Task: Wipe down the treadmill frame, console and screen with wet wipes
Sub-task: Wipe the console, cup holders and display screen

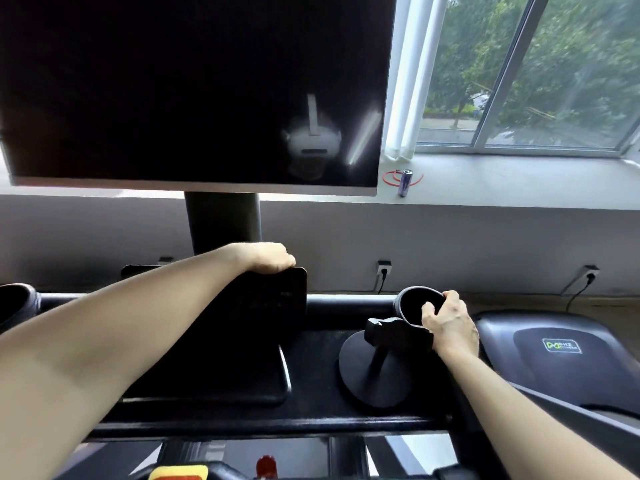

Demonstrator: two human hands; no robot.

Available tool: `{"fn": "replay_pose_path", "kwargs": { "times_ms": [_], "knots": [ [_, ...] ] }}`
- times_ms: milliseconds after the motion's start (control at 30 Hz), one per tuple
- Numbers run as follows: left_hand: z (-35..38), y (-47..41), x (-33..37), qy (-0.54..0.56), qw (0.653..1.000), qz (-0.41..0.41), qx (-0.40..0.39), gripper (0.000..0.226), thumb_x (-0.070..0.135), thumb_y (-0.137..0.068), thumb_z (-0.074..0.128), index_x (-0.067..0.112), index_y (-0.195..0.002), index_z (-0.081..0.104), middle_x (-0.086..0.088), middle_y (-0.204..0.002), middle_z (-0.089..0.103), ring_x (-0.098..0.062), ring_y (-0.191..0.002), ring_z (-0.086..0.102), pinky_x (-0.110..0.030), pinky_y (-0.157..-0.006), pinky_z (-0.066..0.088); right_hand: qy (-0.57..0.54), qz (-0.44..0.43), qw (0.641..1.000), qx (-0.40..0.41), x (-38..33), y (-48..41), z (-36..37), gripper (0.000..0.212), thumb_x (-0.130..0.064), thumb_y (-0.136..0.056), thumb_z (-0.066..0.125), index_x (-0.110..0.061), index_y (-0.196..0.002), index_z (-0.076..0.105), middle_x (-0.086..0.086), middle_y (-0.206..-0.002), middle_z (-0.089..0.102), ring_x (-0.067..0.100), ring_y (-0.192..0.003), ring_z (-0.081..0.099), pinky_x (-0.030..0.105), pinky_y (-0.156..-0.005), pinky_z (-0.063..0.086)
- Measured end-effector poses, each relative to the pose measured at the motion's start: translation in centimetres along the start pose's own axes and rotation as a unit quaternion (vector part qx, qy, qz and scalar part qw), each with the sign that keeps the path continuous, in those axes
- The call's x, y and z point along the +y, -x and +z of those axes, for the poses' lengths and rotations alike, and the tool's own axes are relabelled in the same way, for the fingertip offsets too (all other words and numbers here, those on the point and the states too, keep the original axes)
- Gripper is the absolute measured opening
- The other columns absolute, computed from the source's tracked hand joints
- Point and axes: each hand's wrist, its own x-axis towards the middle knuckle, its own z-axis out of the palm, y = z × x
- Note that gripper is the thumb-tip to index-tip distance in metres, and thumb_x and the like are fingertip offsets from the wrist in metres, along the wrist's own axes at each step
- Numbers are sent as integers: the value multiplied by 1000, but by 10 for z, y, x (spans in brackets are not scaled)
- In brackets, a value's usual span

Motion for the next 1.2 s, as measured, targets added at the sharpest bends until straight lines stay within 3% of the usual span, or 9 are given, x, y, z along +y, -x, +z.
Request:
{"fn": "replay_pose_path", "kwargs": {
  "times_ms": [200,333,433,600,733,867,1000,1100,1200],
  "knots": [
    [7,3,-23,70,995,36,62,32,41,-81,46,16,-64,57,-5,-79,68,-22,-72,59,-39,-72,51,41,49,993,-95,-17,-21,-14,55,-42,-97,54,-5,-138,46,21,-141,52,38,-127,53,44,-100,44],
    [9,7,-33,211,971,59,95,15,28,-84,71,20,-76,81,2,-78,77,-13,-77,72,-32,-76,58,15,3,992,-123,-77,-25,-50,28,-34,-94,60,-6,-94,65,16,-112,69,31,-98,62,37,-85,47],
    [8,10,-39,209,966,77,130,19,24,-88,66,26,-78,81,9,-83,77,-9,-87,71,-26,-80,56,-37,-45,991,-119,-133,-12,-77,41,-28,-97,63,10,-110,67,23,-120,69,37,-112,64,40,-95,49],
    [-2,24,-42,192,953,125,199,23,21,-95,55,20,-92,78,5,-97,76,-13,-93,67,-27,-84,52,-57,-129,976,-166,-212,42,-92,33,-31,-97,64,1,-102,70,6,-85,62,20,-81,55,31,-74,41],
    [-11,32,-40,317,900,157,256,24,20,-100,52,15,-92,74,2,-88,74,-15,-85,69,-26,-73,53,-45,-182,968,-169,-261,86,-55,13,-25,-96,64,-15,-102,69,6,-100,74,25,-92,71,37,-85,56],
    [-21,49,-40,498,822,142,234,23,13,-96,57,17,-80,73,3,-74,72,-11,-68,66,-21,-59,51,-160,-131,958,-201,-292,127,-17,41,-26,-94,72,-14,-127,51,10,-99,72,28,-82,76,36,-64,61],
    [-28,67,-72,575,783,168,169,15,6,-94,59,12,-93,73,0,-79,73,-17,-77,68,-31,-72,57,-288,-73,939,-173,-315,149,3,36,-11,-87,79,-2,-115,59,18,-86,74,26,-64,74,38,-61,63],
    [-34,84,-107,524,801,221,189,15,8,-94,67,18,-104,72,-3,-95,75,-17,-88,72,-33,-78,62,-373,-35,914,-158,-330,155,13,28,1,-82,77,9,-106,66,28,-87,74,37,-76,76,46,-71,64],
    [-35,95,-145,417,835,310,182,32,18,-85,81,29,-113,72,4,-99,76,-11,-87,73,-27,-76,59,-456,-9,871,-181,-349,162,26,20,7,-84,66,15,-102,68,34,-96,71,37,-81,75,38,-71,63]
  ]
}}
